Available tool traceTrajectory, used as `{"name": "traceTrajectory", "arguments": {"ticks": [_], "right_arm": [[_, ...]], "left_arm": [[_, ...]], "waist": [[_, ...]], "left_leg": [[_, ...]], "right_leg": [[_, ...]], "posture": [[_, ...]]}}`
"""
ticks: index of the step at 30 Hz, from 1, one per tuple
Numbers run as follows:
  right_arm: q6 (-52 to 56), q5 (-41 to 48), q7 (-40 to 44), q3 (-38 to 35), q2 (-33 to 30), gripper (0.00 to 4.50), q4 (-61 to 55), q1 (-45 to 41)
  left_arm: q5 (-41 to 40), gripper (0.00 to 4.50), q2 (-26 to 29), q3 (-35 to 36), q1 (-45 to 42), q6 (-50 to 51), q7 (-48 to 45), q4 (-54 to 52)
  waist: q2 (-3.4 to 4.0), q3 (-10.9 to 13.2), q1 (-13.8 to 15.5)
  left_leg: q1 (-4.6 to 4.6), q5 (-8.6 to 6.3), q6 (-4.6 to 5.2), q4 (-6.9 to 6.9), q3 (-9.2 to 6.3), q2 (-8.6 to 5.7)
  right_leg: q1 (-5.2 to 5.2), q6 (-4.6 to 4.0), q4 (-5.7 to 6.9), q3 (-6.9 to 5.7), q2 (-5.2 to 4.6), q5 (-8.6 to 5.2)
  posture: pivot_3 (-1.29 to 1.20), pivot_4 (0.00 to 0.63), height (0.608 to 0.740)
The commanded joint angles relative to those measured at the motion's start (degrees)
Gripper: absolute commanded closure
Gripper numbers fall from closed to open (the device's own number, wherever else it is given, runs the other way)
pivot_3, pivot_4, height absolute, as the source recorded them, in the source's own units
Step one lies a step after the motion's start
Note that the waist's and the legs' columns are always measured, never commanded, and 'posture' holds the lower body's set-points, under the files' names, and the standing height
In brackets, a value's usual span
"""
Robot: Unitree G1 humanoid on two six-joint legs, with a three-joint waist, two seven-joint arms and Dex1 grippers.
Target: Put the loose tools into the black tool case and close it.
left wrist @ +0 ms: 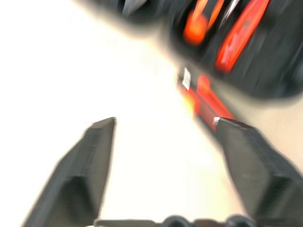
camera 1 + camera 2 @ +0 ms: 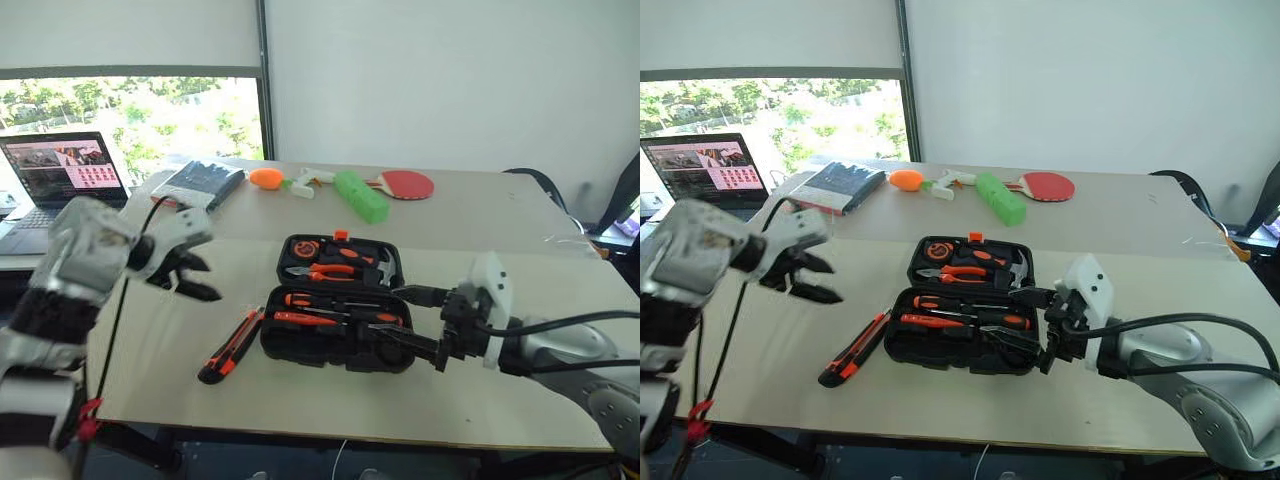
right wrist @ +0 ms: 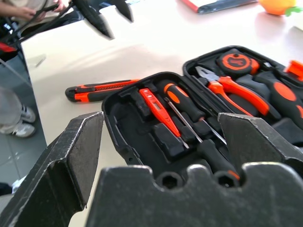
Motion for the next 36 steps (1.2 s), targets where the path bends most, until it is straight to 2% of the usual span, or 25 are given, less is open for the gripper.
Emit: {"name": "traceTrajectory", "arguments": {"ticks": [1,9,15,25,30,33,35,36], "right_arm": [[-1.8,-1.0,1.8,-0.1,0.3,0.0,0.3,-1.6],[-0.8,-1.2,1.9,-0.5,0.8,0.0,-0.2,-1.4],[-0.7,-1.2,0.0,-1.8,1.2,0.0,-3.2,2.2],[-0.9,-0.6,-3.6,-2.4,2.8,0.0,-7.0,5.7],[-1.0,-0.2,-4.3,-3.1,2.7,0.0,-7.9,6.7],[-1.1,0.1,-4.0,-3.5,2.5,0.0,-8.5,7.1],[-1.1,0.4,-3.8,-3.8,2.2,0.0,-8.7,7.1],[-1.0,0.6,-3.7,-4.0,2.1,0.0,-8.7,7.1]], "left_arm": [[-2.7,0.04,2.7,2.1,2.5,4.6,1.6,-7.0],[-8.7,0.04,-2.2,-4.4,-2.4,24.2,8.0,-13.2],[-13.4,0.04,-3.2,-11.3,-3.9,30.5,12.0,-16.2],[-16.8,0.04,-5.1,-19.6,-5.2,29.8,17.8,-15.8],[-16.6,0.04,-5.5,-21.4,-4.3,27.2,20.0,-13.1],[-17.1,0.7,-5.8,-21.3,-3.6,26.5,20.9,-11.7],[-17.7,1.48,-5.8,-20.9,-3.5,26.5,21.1,-10.9],[-17.9,1.72,-5.7,-20.7,-3.5,26.4,21.3,-10.5]], "waist": [[-0.06,0.0,0.6],[-0.08,0.0,1.3],[-0.07,0.0,0.7],[-0.07,0.0,0.7],[-0.05,0.0,0.8],[-0.05,0.0,0.9],[-0.05,0.0,0.9],[-0.05,0.0,0.9]], "left_leg": [[-0.01,0.01,-0.01,0.04,0.07,-0.03],[0.02,0.01,-0.02,0.12,0.15,-0.08],[0.02,0.01,-0.01,0.02,0.08,-0.07],[0.04,0.01,-0.02,0.07,0.04,-0.09],[0.07,0.01,-0.02,0.06,0.05,-0.1],[0.17,0.01,-0.02,0.07,0.04,-0.1],[0.23,0.01,-0.02,0.07,0.05,-0.1],[0.24,0.01,-0.02,0.07,0.04,-0.1]], "right_leg": [[0.04,0.0,0.0,-0.04,0.0,0.0],[0.23,0.03,-0.03,-0.07,0.03,-0.01],[0.16,-0.01,-0.02,-0.04,0.09,-0.04],[0.22,-0.02,0.0,-0.04,0.08,-0.05],[0.25,-0.02,-0.02,-0.04,0.08,-0.05],[0.35,-0.02,0.0,-0.04,0.08,-0.05],[0.4,-0.02,0.0,-0.04,0.08,-0.05],[0.41,-0.02,0.0,-0.04,0.08,-0.05]], "posture": [[0.0,0.15,0.736],[0.0,0.15,0.736],[0.0,0.15,0.736],[0.0,0.15,0.736],[0.0,0.15,0.736],[0.0,0.15,0.736],[0.0,0.15,0.736],[0.0,0.15,0.736]]}}
